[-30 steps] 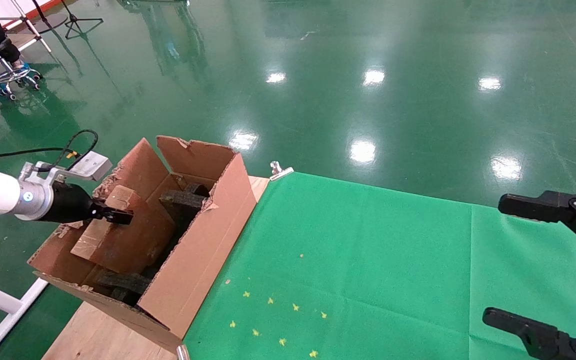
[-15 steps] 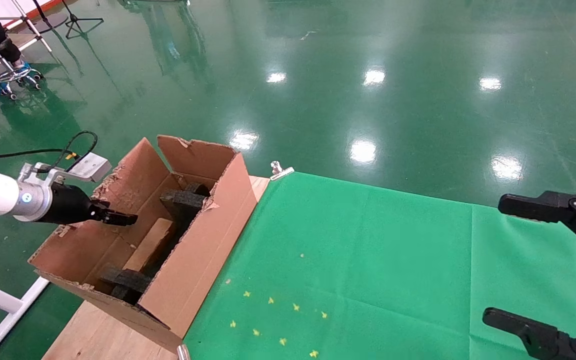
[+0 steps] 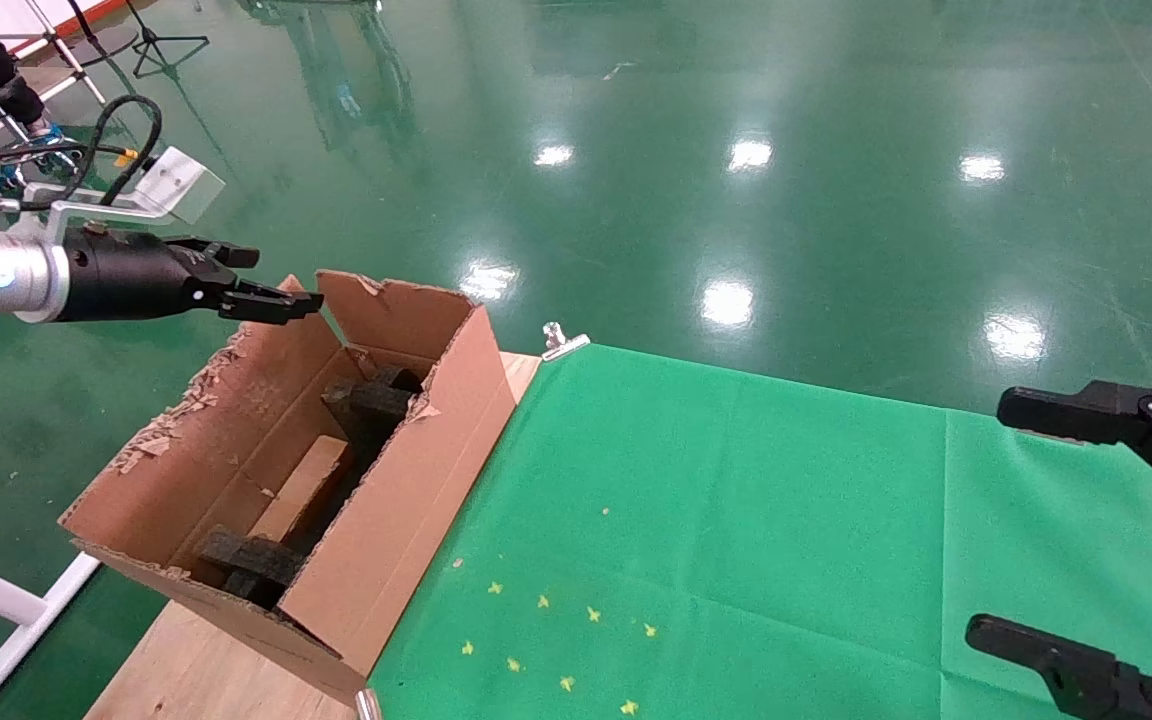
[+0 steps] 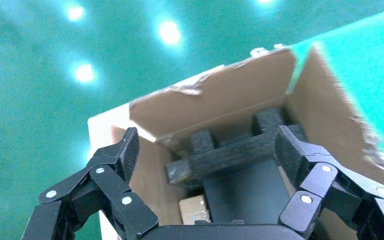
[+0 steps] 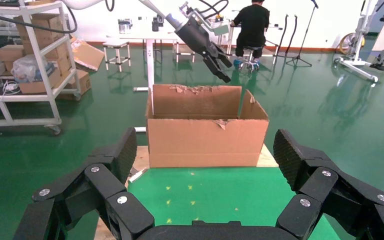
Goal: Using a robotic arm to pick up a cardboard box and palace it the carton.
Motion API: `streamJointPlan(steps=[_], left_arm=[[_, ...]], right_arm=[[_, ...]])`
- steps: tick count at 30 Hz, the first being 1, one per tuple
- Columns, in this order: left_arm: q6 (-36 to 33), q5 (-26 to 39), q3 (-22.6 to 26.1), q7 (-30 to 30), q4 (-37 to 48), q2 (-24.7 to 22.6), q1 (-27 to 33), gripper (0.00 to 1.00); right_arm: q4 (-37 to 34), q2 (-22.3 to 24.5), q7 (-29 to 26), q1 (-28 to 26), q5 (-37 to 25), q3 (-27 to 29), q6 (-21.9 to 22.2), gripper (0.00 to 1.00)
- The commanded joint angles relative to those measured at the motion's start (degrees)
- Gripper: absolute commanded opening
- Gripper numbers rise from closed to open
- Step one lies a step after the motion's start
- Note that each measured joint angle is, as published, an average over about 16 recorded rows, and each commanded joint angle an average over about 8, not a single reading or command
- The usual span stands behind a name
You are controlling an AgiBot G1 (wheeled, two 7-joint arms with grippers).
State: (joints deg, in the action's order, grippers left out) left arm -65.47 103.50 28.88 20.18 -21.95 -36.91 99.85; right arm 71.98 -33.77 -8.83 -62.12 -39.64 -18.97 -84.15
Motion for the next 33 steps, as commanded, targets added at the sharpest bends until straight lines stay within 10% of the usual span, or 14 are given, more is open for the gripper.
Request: streamJointPlan(steps=[1, 33], left_arm=[[-1.55, -1.28, -0.63, -0.45, -2.36, 0.77, -0.12, 1.00], [-9.08, -25.38, -5.51, -4.04, -22.11, 1.25, -15.43, 1.00]], right_arm=[[-0.01, 0.00, 0.00, 0.00, 0.01, 0.00, 0.01, 1.00], [-0.02, 0.01, 0.01, 0.00, 0.02, -0.01, 0.02, 1.00]])
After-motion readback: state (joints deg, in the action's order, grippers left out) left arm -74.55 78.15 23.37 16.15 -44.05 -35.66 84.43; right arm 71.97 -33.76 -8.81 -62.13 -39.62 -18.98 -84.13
